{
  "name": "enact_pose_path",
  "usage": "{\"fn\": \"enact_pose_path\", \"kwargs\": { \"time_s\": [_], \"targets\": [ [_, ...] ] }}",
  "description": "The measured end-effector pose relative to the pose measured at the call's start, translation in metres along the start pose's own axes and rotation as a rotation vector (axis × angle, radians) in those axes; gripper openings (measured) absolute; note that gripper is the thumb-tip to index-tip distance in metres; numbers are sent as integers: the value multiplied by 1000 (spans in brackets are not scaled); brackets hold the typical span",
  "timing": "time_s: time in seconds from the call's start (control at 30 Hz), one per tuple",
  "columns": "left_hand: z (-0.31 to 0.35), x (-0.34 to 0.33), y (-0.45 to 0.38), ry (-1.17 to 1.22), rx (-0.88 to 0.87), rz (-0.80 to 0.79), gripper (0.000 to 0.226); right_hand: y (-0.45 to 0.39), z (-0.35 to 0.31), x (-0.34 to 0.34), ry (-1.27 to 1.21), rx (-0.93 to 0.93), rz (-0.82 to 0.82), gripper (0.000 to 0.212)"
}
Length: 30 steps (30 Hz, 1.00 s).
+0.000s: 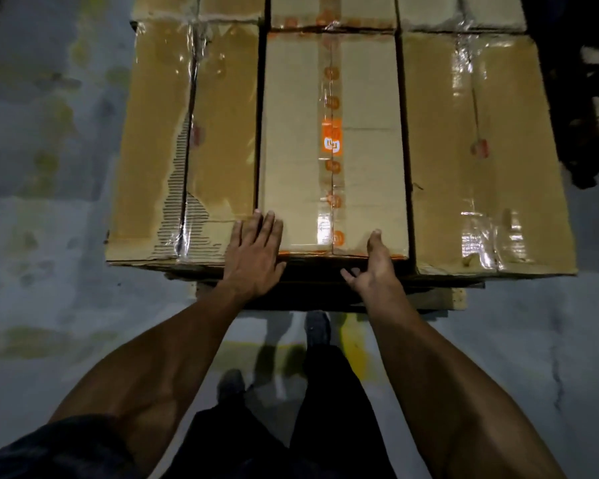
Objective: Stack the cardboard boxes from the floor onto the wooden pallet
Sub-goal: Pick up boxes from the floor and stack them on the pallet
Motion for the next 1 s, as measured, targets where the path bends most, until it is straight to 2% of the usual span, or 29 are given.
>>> {"fn": "enact_pose_path", "kwargs": {
  "time_s": [0.13,0.27,0.47,0.83,1.0],
  "targets": [
    [3,-11,1,-74,-7,-19,90,-15,-2,4,2,64,51,86],
    [3,-14,3,-126,-27,52,93,-23,-3,6,-4,85,56,83],
    [7,-16,7,-165,-33,77,95,-26,-1,12,4,91,92,79],
    [10,-10,2,-130,19,15,82,-20,-8,4,66,73,97,80],
    [10,-8,0,-108,32,-15,86,-19,-10,3,115,72,111,78]
  ]
}}
Point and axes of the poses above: each hand's wrist, its own y-axis away from the middle knuckle, its own x-axis out of the back of the hand, z = x × y, the point moved 5 cm from there along -y, towards the middle knuckle, and after that the axes turned 15 degrees about -x, right-handed, at the moved point
